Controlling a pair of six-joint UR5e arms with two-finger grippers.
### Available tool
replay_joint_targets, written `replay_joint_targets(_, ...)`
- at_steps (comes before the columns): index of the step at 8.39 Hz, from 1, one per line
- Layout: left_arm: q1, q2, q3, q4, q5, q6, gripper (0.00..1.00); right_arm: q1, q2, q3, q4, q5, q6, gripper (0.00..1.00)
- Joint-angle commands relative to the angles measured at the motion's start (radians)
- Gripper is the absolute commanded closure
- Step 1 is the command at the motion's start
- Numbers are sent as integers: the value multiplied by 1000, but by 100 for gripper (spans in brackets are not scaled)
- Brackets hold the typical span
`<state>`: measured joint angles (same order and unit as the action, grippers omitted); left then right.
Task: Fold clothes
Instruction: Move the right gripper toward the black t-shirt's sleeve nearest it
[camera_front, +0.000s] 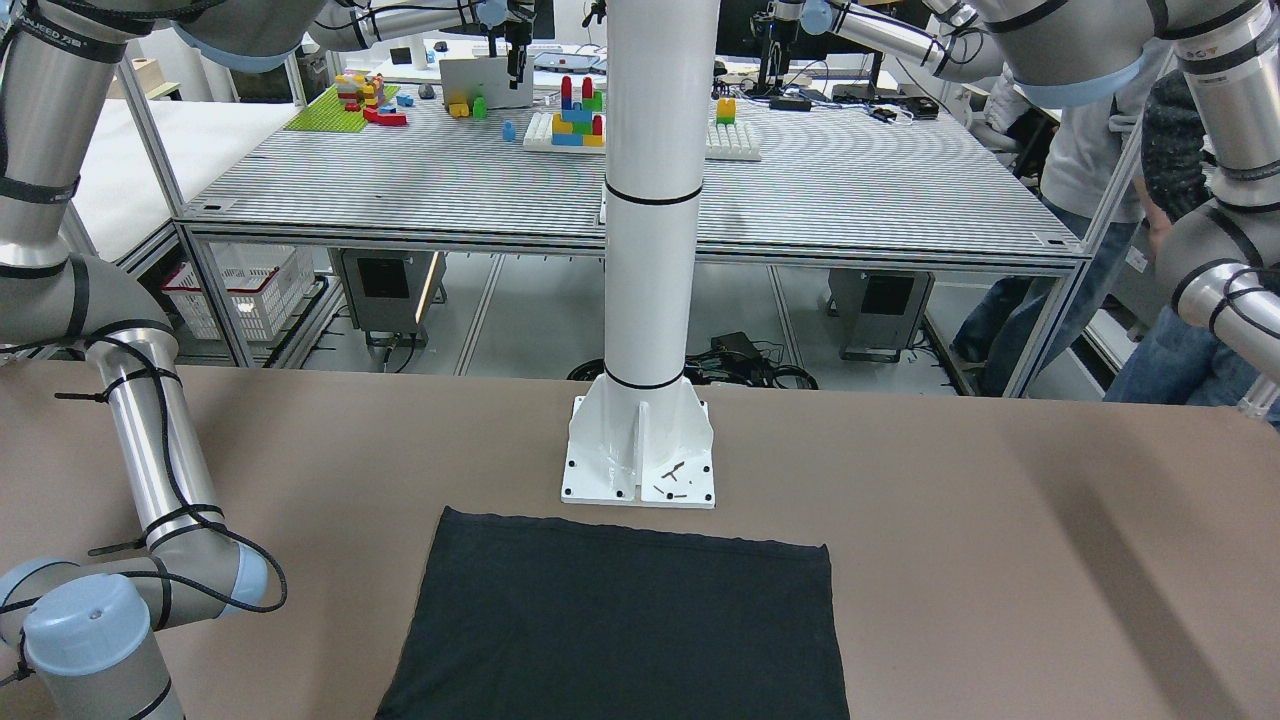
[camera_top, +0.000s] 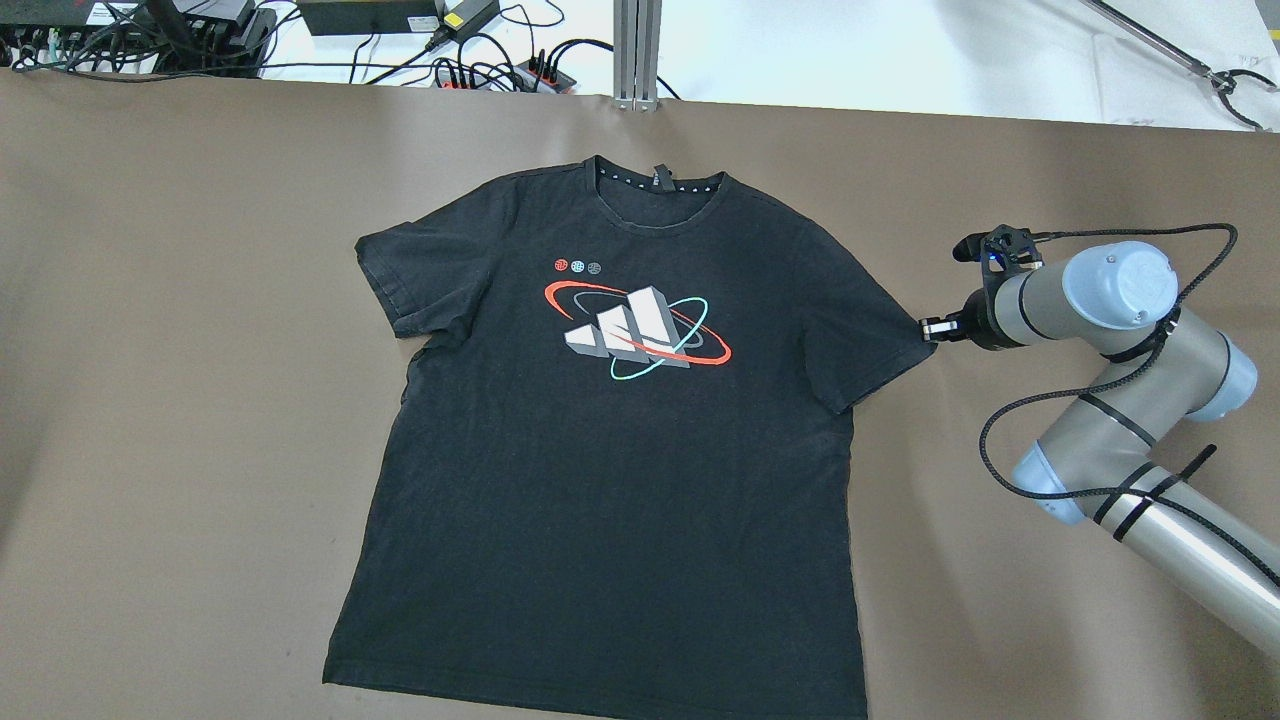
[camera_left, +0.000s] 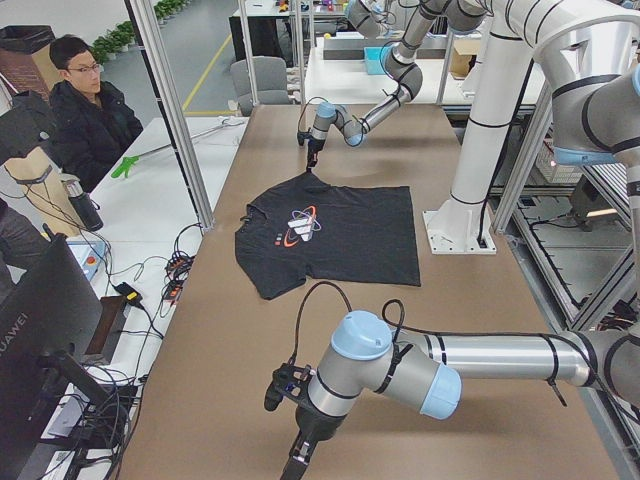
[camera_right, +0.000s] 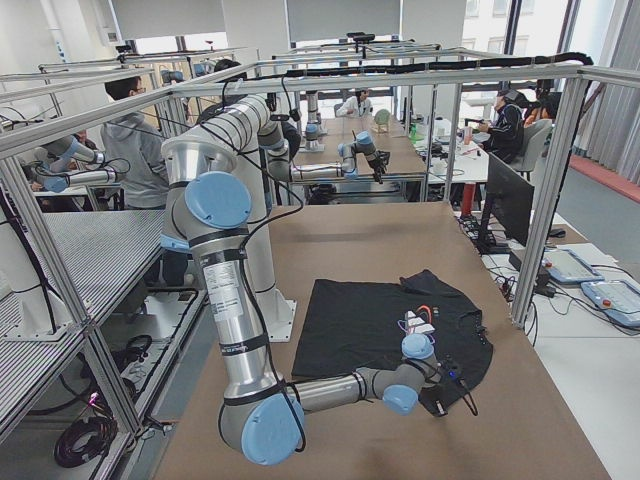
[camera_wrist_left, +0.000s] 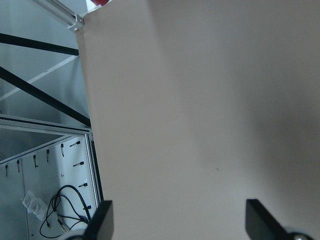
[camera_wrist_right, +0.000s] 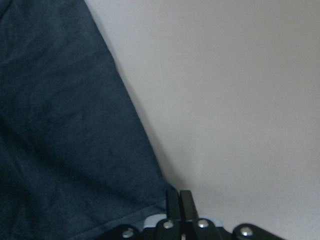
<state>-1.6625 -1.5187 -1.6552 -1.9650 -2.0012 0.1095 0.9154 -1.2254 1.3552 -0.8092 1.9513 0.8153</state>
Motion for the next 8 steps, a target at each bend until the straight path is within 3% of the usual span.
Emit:
replay_joint_targets(1, 3, 0, 0, 0, 1, 1, 7, -1, 41, 4, -14, 3, 2, 100)
replay_joint_targets(3, 3, 0, -2, 0, 1, 1, 7, -21, 85, 5, -22, 1, 121, 100)
replay_joint_targets(8, 10, 0, -2, -2, 1, 2, 7, -78, 214, -2, -108, -2, 188, 100)
